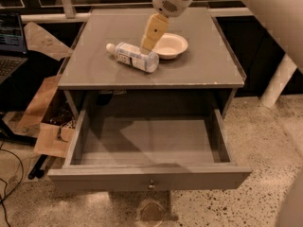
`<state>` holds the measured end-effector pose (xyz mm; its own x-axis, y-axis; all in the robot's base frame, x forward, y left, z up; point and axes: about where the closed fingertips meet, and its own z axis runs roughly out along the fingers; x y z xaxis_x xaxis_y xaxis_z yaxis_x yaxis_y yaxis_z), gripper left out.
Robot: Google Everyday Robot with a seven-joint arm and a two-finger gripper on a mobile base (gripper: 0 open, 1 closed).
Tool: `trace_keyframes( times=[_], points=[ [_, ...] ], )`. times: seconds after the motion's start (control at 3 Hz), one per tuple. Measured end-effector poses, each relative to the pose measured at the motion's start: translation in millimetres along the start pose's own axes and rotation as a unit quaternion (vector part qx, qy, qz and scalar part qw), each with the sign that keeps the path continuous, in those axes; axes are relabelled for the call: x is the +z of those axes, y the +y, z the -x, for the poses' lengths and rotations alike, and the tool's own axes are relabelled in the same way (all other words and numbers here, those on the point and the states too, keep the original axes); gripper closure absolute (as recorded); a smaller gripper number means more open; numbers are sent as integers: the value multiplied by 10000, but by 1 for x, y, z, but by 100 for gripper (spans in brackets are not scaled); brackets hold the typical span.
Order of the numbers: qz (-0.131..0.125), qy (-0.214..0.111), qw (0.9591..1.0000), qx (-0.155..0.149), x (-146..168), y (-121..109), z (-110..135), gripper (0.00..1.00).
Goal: Place blue plastic bottle into top drawer
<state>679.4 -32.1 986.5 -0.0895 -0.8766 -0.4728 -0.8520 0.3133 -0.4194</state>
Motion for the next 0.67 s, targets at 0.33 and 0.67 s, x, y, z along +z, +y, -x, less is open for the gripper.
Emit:
trace_keyframes(
  times=[0.33, 0.67],
  points=[
    [148, -51, 9998, -103, 15, -10, 14, 0],
    [516, -137, 9984, -195, 41, -7, 30, 0]
  ],
)
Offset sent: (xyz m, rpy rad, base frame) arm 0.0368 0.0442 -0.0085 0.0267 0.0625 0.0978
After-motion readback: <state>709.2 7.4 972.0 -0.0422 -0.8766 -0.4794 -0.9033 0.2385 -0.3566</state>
